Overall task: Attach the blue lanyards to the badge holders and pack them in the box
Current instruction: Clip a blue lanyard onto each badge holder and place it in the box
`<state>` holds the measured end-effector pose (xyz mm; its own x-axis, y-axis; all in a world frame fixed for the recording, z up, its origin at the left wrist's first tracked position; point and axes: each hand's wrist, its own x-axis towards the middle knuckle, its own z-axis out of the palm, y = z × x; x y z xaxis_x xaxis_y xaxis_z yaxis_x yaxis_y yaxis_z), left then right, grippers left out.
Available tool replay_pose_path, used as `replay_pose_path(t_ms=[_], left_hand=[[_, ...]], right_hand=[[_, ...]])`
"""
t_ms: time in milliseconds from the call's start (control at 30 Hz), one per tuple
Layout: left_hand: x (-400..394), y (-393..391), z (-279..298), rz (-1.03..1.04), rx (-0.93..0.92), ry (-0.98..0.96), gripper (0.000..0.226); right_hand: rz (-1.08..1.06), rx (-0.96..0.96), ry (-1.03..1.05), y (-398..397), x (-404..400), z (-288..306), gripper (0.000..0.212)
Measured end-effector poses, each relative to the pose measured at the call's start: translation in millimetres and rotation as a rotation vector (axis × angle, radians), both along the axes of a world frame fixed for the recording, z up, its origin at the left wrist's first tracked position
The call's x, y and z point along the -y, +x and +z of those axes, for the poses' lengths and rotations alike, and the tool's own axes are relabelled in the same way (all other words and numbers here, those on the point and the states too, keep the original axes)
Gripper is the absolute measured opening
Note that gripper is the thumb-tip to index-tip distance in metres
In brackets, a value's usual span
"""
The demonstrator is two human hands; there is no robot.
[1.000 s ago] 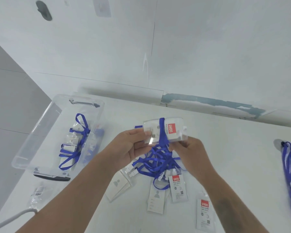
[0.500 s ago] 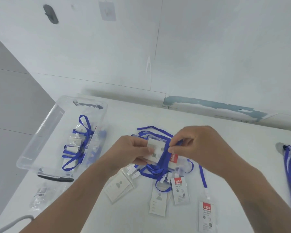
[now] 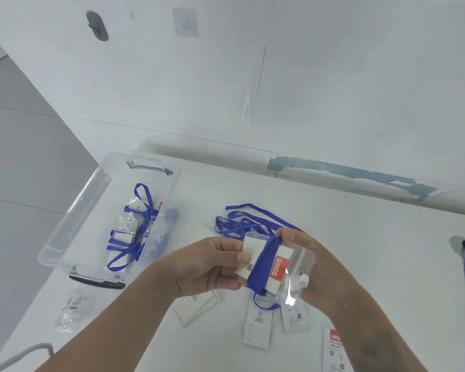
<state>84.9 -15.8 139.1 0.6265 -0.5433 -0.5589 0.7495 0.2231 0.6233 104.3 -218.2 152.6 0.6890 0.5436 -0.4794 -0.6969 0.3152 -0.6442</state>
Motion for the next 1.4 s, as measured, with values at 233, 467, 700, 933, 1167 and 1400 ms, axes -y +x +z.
replay_pose_path(t_ms=[233, 467, 700, 933, 1167, 1400], left_hand=[[23, -5, -5, 0.365, -0.120, 0.063, 0.008], [31, -6, 1, 0.254, 0.107, 0.416, 0.017], [49, 2, 31, 0.118, 0.506, 0.690, 0.015], [57, 0, 24, 0.239, 0.392, 0.693, 0.004], [43, -9, 17, 0.540, 0.315, 0.677, 0.003], [-15, -15, 20, 0.680, 0.332, 0.732, 0.009]], right_hand=[[-0.199, 0.124, -0.037, -2, 4, 1, 0.064], [0.019, 0.478, -0.642, 13, 25, 12, 0.018], [0.269, 0.574, -0.793, 20, 41, 17, 0.010], [-0.033, 0.491, -0.705, 7, 41, 7, 0.024], [-0.359, 0.249, -0.474, -39, 2, -13, 0.028], [-0.256, 0.238, -0.448, -44, -75, 4, 0.032]])
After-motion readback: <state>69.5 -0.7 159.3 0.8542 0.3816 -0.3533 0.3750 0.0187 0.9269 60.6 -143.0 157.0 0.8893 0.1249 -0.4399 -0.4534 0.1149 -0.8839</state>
